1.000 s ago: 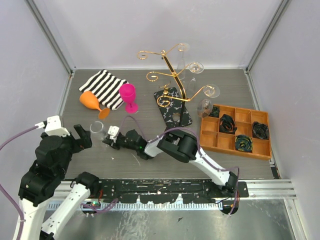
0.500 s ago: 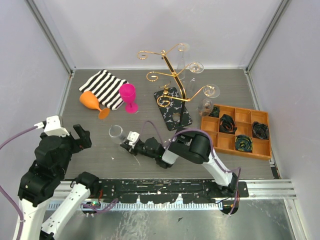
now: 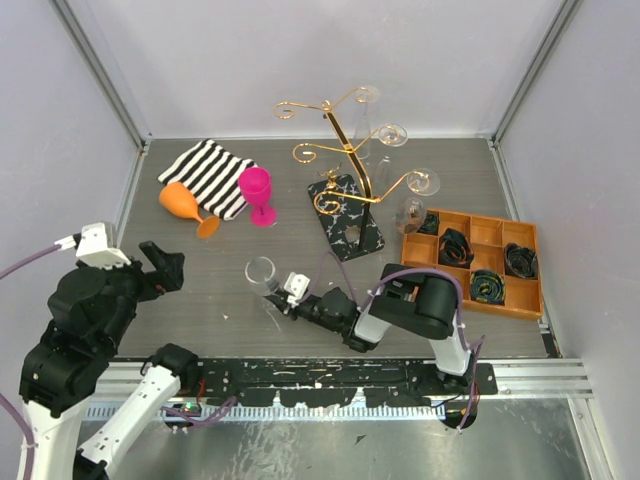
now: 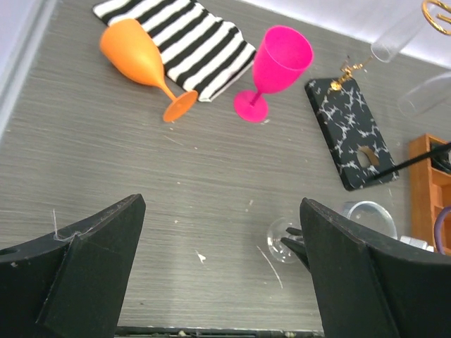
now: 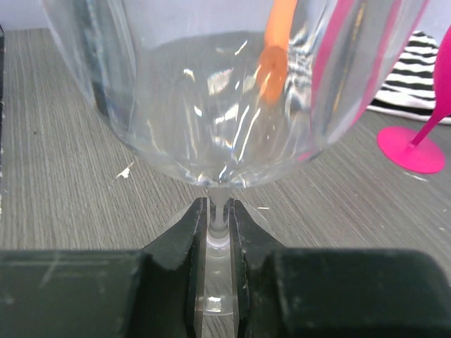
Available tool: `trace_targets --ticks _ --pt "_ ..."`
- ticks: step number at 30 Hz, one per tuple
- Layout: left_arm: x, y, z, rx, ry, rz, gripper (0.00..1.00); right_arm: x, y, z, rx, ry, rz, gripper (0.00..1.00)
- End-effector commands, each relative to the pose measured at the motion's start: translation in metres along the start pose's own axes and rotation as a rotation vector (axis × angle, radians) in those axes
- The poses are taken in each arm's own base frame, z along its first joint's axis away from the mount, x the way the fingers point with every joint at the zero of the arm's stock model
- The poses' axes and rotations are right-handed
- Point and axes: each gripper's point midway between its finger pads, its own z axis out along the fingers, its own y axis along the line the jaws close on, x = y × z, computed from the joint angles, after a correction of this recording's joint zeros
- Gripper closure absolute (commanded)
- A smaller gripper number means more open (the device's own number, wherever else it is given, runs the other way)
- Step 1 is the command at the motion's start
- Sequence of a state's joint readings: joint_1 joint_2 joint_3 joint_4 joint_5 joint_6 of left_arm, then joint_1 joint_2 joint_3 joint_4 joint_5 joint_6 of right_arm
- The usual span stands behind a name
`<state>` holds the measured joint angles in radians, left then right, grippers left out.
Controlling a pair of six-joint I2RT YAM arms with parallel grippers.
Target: Place the wine glass upside down on the wine glass rack
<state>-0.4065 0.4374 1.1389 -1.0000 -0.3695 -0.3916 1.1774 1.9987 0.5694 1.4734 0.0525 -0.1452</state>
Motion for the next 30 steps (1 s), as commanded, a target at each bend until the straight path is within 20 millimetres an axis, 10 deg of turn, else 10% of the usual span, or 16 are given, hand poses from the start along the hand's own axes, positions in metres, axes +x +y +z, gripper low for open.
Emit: trace_targets --ticks 1,14,30 --pt "0.01 -0.024 0.006 0.1 0.06 -0.058 0.02 -0.095 -0.009 -0.009 0.05 -0.26 -0.009 0.99" --pt "0.035 -0.076 0.016 0.329 0.176 -0.214 0.03 -0.163 -0.011 -0.047 0.035 -0.295 -0.057 0.99" --pt "0.018 -0.155 0.009 0.711 0.235 -0.464 0.22 -0.267 -0.031 -0.072 0.104 -0.501 -0.135 0.99"
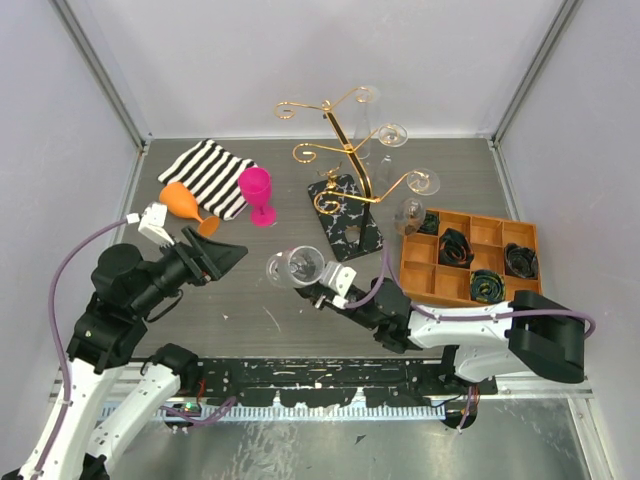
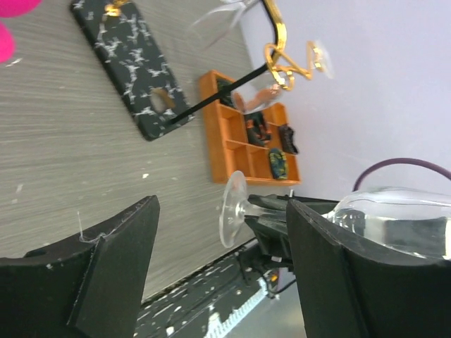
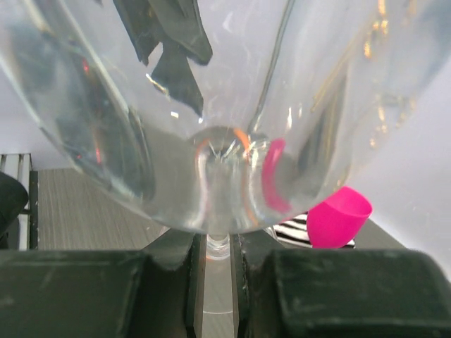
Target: Place the wine glass upside down on the wine glass rack
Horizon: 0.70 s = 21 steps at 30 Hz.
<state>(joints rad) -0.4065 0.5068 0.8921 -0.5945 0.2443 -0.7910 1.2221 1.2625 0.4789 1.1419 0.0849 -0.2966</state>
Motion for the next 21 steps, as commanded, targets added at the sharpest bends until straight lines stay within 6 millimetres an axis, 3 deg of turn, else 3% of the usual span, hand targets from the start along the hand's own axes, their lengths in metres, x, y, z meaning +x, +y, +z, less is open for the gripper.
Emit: trace_targets --ticks 1,12,21 --pt "-0.012 -0.038 0.002 0.172 -0.019 -0.053 0.22 -0.073 -0.022 0.013 0.076 -0.203 -0.025 0.99" --pt "-0.015 -0.061 0.009 0.303 -0.005 -0.135 0.3 -0.116 -0.03 0.034 0.096 -0.322 -0.068 0.99" --pt "-0.016 -0.071 0.01 0.37 -0.004 -0.175 0.4 -0.124 -0.032 0.041 0.107 -0.349 -0.08 0.99"
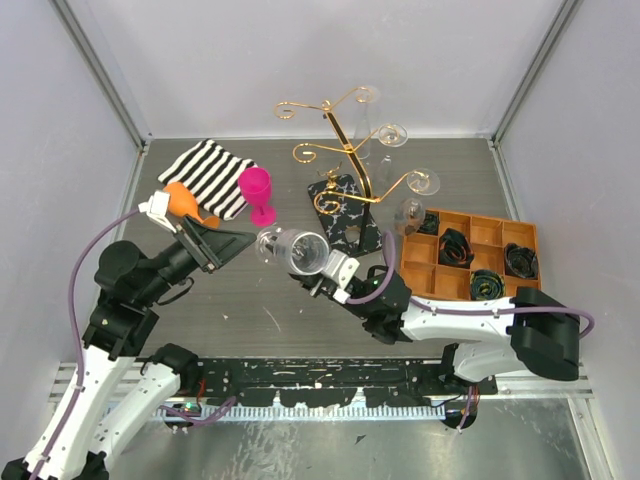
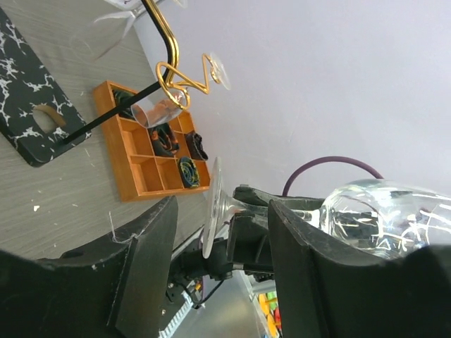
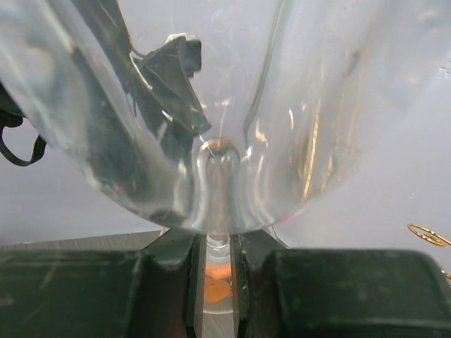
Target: Place the wine glass upside down on the wine glass rack
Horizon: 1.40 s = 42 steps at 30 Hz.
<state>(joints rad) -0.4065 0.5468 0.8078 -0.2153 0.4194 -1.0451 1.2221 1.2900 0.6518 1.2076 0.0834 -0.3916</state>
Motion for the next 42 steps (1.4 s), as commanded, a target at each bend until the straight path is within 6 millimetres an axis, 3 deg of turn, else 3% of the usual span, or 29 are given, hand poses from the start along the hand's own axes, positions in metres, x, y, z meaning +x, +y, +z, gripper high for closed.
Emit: trace_targets --ticks 1,17,26,33,36,42 --pt "0.001 -0.013 0.0 0.072 0.01 -0.007 0.41 -0.046 -0.014 0.015 0.049 -0.148 -0.003 0.99" --pt "0.008 -0.005 0.008 0.058 0.035 -0.019 0.59 -0.052 -0.011 0.02 0.041 -0.19 0.01 0.99" --pt "0.009 -0.007 0.01 0.065 0.039 -0.019 0.67 -0.042 -0.008 0.027 0.038 -0.176 -0.008 0.99" --pt "0.01 -0.008 0.009 0.07 0.04 -0.018 0.82 -0.036 -0.006 0.03 0.045 -0.179 -0.012 0.99" --pt "0.01 -0.006 0.009 0.058 0.04 -0.027 0.98 -0.034 -0.004 0.03 0.038 -0.175 -0.013 0.99" --pt "0.009 -0.007 0.009 0.053 0.043 -0.029 1.0 -0.032 -0.001 0.03 0.023 -0.167 -0.005 0.99"
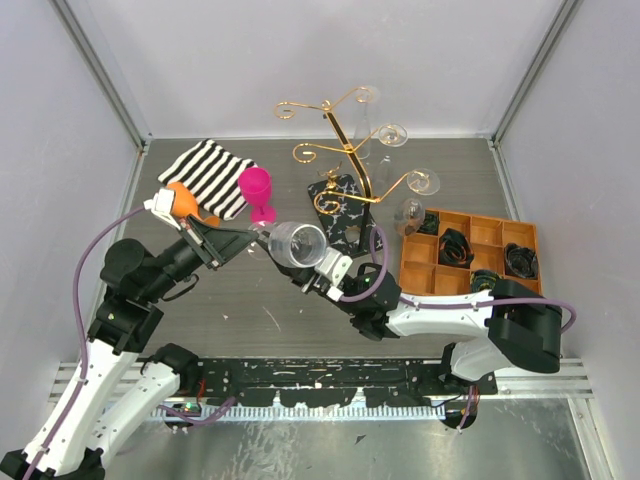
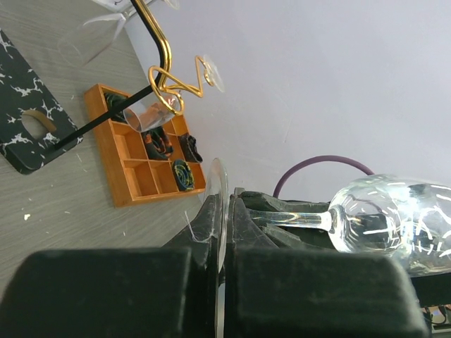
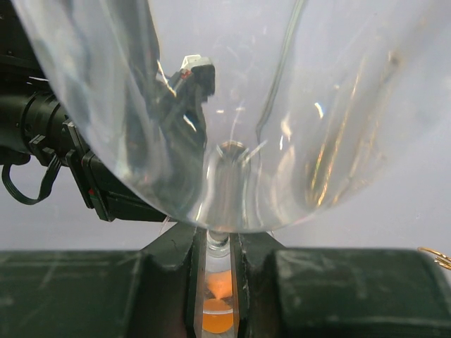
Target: Place the wine glass upside down on the wine glass rack
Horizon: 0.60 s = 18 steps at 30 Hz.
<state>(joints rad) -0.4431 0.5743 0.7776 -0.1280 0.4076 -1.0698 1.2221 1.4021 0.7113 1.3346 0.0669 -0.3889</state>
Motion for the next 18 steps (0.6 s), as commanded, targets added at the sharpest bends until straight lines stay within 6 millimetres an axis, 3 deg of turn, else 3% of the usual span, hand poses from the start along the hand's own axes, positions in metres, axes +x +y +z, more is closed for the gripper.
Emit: trace_targets --ticks 1,3,8,12,18 --pt "0.006 -0.005 -0.001 0.014 0.032 -0.01 1.0 -0.027 -0.005 0.012 0.013 -0.09 -0.013 0.99" --pt "0.003 -0.008 -0.002 0.019 0.023 0.008 1.0 -0.027 -0.005 0.011 0.016 -0.086 -0.01 0.95" --pt "-0.002 -0.016 -0.007 0.032 0.002 0.057 1.0 -0.023 -0.007 0.007 0.028 -0.067 0.0 0.68" --pt "-0.005 -0.022 -0.009 0.043 -0.007 0.065 1.0 -0.02 -0.008 0.002 0.031 -0.054 0.007 0.54" --pt "-0.008 -0.03 -0.014 0.064 -0.028 0.087 1.0 -0.01 -0.006 -0.011 0.025 -0.017 0.023 0.43"
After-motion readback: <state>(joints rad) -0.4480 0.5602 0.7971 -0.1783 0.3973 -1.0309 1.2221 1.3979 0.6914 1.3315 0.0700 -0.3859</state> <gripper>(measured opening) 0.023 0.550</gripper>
